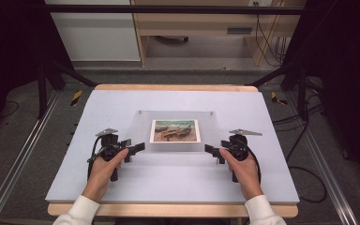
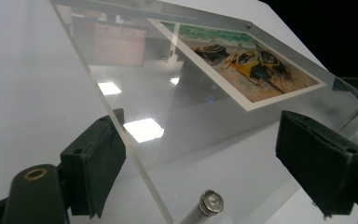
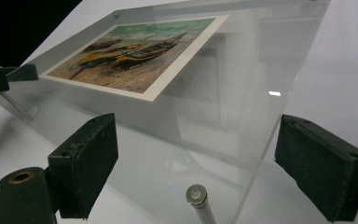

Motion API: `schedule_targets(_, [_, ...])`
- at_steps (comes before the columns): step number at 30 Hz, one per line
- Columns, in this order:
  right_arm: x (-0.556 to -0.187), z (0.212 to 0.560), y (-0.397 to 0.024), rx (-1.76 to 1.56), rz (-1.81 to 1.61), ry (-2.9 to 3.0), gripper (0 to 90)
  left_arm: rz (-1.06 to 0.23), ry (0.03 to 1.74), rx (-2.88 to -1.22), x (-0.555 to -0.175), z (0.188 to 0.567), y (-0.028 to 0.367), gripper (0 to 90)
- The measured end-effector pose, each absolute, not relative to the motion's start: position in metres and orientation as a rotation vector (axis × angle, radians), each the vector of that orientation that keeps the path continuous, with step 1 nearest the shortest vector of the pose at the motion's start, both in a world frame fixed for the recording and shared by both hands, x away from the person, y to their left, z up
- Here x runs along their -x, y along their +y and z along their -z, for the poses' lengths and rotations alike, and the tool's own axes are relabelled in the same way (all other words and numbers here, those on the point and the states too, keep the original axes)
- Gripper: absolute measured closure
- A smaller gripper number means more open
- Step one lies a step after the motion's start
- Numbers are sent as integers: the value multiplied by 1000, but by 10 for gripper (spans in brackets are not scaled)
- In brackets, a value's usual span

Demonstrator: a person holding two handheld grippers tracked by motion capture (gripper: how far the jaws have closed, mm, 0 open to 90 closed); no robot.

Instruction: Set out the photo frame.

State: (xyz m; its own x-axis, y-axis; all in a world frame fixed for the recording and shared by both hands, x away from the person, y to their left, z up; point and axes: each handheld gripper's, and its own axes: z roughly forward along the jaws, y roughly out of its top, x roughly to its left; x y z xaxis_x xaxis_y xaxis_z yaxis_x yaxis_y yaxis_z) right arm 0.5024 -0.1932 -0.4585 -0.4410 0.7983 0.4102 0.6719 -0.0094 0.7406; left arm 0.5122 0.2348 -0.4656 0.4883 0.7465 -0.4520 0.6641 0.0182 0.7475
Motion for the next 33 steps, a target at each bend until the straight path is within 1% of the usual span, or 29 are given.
schedule_targets(8, [-503,460,-194,-1608,-1489,2143,138,-108,1222,-1692,-512,465,236,160])
schedule_targets(14, [-504,463,-195,-1625,-1516,2132,160,-105,1216,-1697,-513,465,237,167])
schedule_targets(19, [-503,462,-195,-1634,-1512,2124,180,-88,1235,-1677,-513,464,240,226])
schedule_targets(33, [-495,458,-196,-1597,-1482,2146,195,-97,1217,-1696,-506,460,242,276])
